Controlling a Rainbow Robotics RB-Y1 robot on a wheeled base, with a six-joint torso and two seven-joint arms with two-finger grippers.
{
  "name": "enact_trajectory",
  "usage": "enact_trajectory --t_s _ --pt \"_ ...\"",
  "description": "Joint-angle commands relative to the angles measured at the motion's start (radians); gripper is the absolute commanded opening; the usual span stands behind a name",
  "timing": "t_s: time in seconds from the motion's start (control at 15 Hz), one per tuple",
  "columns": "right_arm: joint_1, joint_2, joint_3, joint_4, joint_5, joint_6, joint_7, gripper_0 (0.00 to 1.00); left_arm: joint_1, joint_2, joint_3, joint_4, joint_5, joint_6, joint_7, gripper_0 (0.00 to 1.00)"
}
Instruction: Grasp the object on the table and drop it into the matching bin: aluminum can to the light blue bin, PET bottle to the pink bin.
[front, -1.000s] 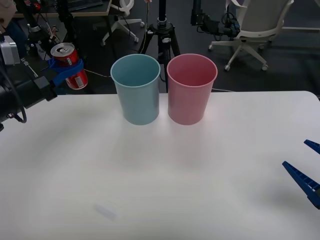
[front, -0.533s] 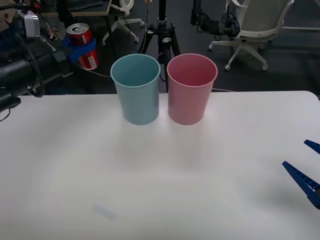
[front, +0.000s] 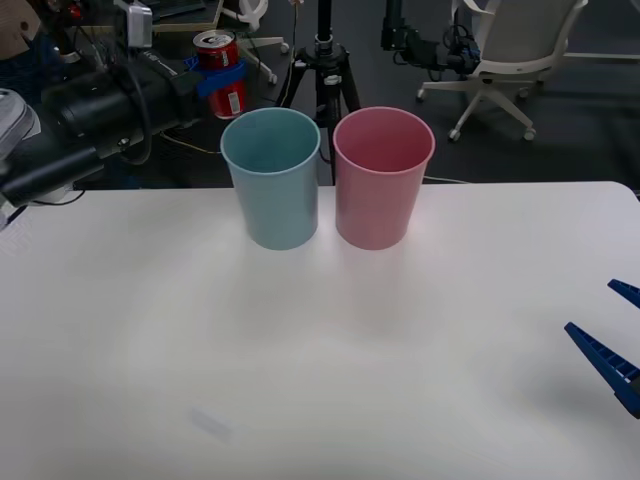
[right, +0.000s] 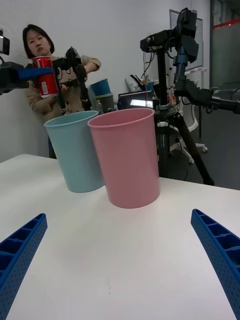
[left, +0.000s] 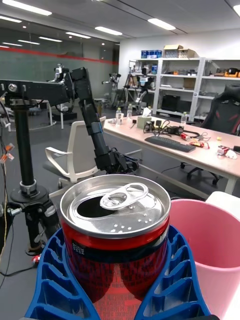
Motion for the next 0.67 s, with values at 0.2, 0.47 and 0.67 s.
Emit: enact_trajectory --t_s 0.2,0.47,0.67 --pt "0.0 0.0 0.0 0.0 0.0 0.0 0.0 1.0 -0.015 -0.088 0.001 0.006 -0.103 0.07 -0.007 0.0" --pt "0.0 0.0 0.0 0.0 0.0 0.0 0.0 1.0 -0.016 -0.139 0.001 0.019 -0.158 0.087 -0.007 0.0" --pt "0.0 0.0 0.0 0.0 0.0 0.0 0.0 1.0 -0.018 -0.165 0.001 0.028 -0.172 0.09 -0.01 0.0"
